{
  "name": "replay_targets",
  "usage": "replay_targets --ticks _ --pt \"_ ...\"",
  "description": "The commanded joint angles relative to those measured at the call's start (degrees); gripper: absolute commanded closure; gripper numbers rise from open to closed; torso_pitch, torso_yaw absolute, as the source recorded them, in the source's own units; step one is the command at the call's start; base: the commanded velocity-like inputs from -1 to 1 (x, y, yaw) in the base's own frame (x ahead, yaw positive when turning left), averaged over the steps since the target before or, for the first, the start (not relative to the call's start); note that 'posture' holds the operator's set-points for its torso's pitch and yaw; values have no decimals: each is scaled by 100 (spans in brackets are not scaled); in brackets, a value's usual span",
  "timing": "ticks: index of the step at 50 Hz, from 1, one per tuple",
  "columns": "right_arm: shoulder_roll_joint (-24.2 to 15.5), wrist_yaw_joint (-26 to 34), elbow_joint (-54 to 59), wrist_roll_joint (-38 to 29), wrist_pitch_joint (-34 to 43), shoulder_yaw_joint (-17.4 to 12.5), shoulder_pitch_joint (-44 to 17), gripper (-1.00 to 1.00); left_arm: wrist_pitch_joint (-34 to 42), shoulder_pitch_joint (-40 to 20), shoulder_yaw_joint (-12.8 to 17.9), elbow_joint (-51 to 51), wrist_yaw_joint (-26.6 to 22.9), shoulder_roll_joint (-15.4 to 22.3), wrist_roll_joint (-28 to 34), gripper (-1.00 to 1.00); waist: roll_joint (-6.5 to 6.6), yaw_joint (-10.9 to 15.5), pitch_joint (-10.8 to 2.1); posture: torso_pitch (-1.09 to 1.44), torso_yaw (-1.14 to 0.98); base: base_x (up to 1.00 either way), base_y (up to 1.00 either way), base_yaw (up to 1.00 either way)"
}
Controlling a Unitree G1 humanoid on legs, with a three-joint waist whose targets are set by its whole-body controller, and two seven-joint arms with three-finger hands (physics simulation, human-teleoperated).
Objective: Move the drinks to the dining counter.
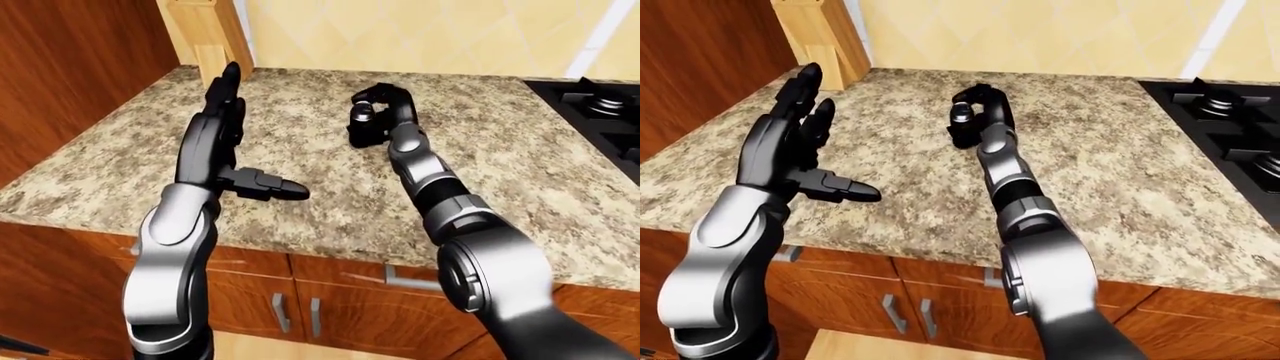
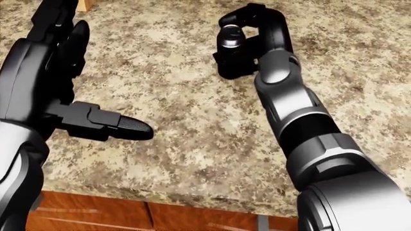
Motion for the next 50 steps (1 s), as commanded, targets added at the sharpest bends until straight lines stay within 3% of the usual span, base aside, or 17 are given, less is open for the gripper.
replay_targets --ticks 1,6,22,35,36,37,39,43,45,47,49,50 --pt "-56 7 -220 -5 -150 -4 -214 61 -187 -128 41 -148 22 33 7 -100 7 2 -158 0 0 0 0 0" --pt "-117 66 -253 37 -191 -34 -172 99 -185 -105 31 -166 32 26 8 -100 3 6 -161 0 0 0 0 0" --pt "-521 1065 -1406 152 848 65 -259 100 -184 -106 -32 -161 46 -24 61 -100 -26 14 -138 0 0 0 0 0" --pt "-672 2005 -4636 352 2917 27 486 100 -103 -153 -5 -217 65 -31 57 -100 -61 49 -98 0 0 0 0 0" --pt "-651 2062 -5025 342 3100 51 643 100 -77 -161 -10 -241 72 -31 55 -100 -28 29 -202 0 0 -9 0 0" --pt "-640 2095 -5187 333 3196 58 700 100 -62 -168 -9 -249 77 -30 51 -100 0 -5 -191 0 0 -28 0 0" --pt "-639 2178 -5516 300 3347 68 835 100 -84 -162 2 -234 80 -24 40 -100 24 -27 -330 0 0 -54 0 0" --pt "-616 2317 -6095 252 3609 74 1057 100 -52 -161 24 -267 95 -11 10 -100 60 -49 -329 0 0 -67 2 0" --pt "-606 2391 -6368 214 3769 84 1137 100 -19 -180 27 -288 105 -1 -1 -100 9 -52 -346 0 0 -93 12 0" --pt "-603 2439 -6542 187 3844 81 1204 100 -39 -196 36 -259 109 10 -13 -100 -146 -42 -222 0 0 -100 19 0" --pt "-594 2507 -6738 146 3957 102 1260 100 -14 -217 26 -272 118 15 -18 -100 -273 -67 -275 0 0 -100 23 0" --pt "-596 2537 -6796 136 3989 94 1266 100 2 -221 16 -285 124 13 -18 -100 -264 -49 -284 0 0 -100 23 0"
